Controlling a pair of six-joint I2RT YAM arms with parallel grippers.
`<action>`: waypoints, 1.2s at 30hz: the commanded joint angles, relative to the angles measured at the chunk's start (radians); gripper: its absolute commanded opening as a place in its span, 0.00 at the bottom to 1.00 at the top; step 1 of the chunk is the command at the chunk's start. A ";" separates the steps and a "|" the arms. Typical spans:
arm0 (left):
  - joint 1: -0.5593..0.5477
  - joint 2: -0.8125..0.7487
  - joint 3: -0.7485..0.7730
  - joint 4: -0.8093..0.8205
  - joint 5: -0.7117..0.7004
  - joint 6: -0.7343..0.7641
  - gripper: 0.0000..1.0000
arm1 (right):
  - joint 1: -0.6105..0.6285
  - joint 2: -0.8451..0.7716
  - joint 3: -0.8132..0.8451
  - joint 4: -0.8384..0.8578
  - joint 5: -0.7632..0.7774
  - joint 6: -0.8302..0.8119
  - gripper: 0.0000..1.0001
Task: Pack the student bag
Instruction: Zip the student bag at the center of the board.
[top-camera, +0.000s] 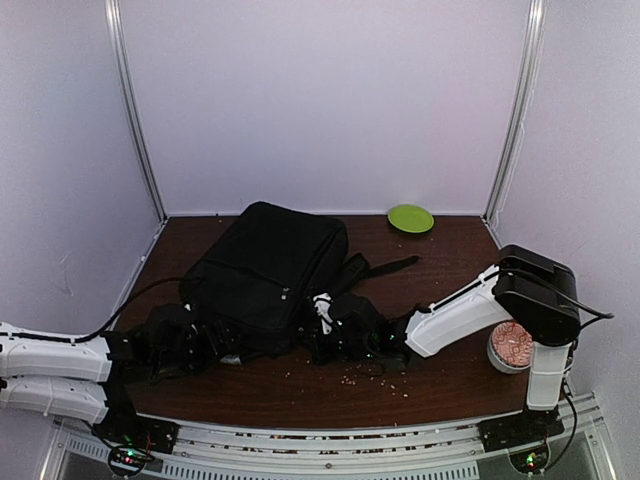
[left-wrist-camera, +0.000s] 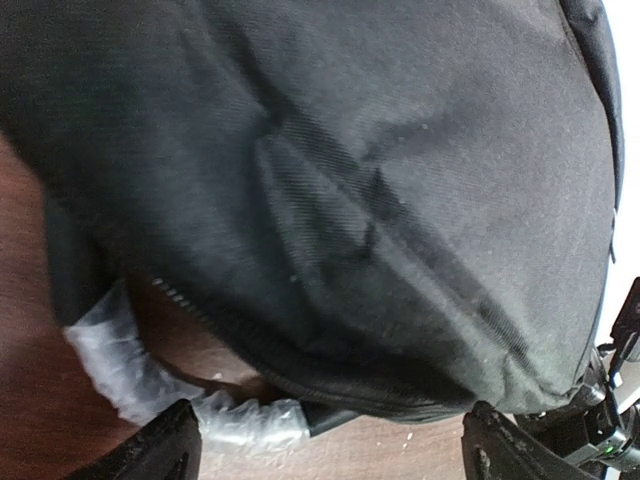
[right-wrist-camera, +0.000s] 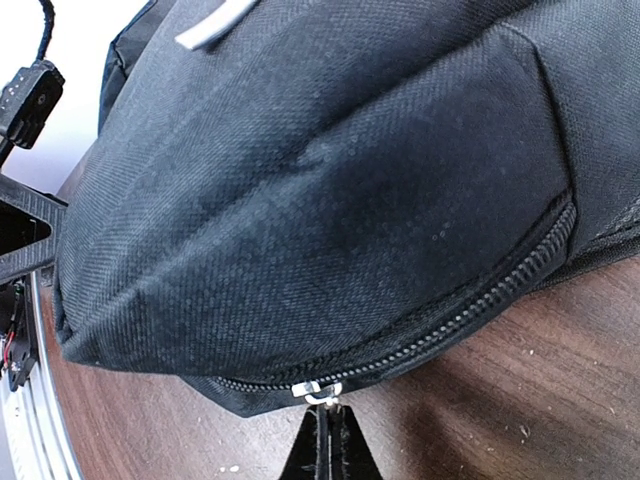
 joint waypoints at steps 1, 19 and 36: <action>0.010 0.059 0.003 0.128 0.043 -0.018 0.93 | 0.006 -0.033 0.019 -0.047 0.050 0.012 0.00; 0.084 0.239 0.072 0.182 0.099 -0.021 0.05 | 0.007 -0.090 -0.012 -0.129 0.156 0.021 0.00; 0.085 0.181 0.074 0.092 0.064 -0.013 0.00 | -0.029 -0.122 -0.083 -0.116 0.166 0.042 0.00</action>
